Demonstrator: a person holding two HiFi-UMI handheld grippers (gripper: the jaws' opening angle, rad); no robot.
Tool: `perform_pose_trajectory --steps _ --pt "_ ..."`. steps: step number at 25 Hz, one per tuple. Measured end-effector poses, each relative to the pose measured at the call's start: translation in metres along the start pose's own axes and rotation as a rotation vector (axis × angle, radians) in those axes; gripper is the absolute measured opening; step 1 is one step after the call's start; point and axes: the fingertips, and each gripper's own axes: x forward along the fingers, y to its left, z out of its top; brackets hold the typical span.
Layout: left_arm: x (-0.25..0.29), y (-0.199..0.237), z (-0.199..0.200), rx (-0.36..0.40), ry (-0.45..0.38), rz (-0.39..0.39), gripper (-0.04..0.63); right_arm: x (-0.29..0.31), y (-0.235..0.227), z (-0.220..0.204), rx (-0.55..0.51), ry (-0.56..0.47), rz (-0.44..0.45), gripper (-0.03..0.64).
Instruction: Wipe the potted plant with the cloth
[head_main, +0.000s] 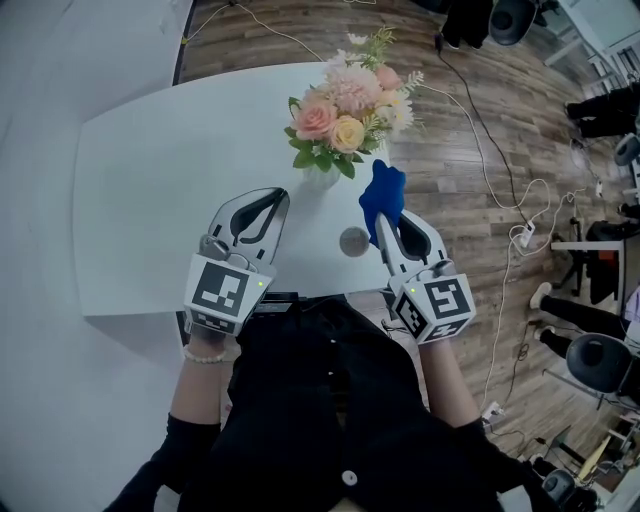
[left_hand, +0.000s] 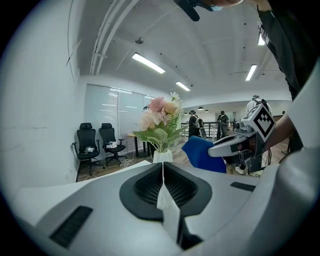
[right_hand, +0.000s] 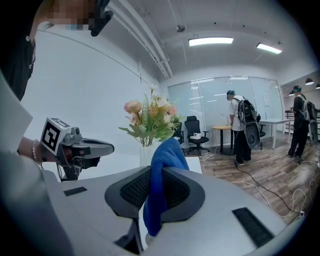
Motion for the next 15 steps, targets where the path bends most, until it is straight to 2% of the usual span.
perform_pose_trajectory --steps 7,15 --pt "-0.0019 -0.0032 0.0022 -0.01 -0.001 0.003 0.02 -0.0032 0.0019 0.0 0.0 0.004 0.008 0.074" --pt "-0.0024 0.0016 0.0055 -0.059 -0.026 0.028 0.015 -0.0029 0.0016 -0.006 -0.005 0.023 0.014 0.074"
